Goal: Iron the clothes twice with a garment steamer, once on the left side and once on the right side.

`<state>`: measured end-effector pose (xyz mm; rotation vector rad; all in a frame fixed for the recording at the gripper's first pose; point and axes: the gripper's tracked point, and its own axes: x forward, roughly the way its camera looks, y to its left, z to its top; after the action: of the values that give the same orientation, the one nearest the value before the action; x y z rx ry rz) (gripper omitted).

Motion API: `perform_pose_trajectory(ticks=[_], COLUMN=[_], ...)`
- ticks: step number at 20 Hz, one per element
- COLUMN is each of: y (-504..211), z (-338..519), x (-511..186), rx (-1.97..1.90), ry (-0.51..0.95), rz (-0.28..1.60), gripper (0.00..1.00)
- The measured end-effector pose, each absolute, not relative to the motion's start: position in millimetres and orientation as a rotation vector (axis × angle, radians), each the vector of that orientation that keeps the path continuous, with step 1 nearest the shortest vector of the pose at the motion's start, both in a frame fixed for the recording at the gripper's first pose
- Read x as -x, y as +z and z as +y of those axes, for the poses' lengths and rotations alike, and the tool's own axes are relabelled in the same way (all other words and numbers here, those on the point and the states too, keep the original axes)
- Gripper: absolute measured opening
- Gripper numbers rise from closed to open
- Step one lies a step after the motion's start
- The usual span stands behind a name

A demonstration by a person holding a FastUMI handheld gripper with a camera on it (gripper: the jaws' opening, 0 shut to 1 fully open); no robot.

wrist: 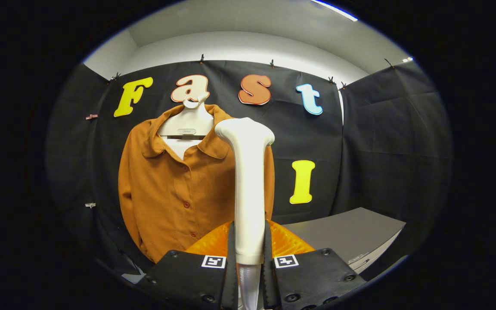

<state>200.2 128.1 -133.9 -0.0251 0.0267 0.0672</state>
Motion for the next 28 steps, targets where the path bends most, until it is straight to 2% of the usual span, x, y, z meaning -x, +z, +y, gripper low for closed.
perform_pose_trajectory(ticks=[15, 28], y=[-201, -273], z=[149, 146], x=[-241, -231], rx=[0.096, 0.065], ry=[0.083, 0.104], rz=[0.132, 0.295], gripper=[0.26, 0.26])
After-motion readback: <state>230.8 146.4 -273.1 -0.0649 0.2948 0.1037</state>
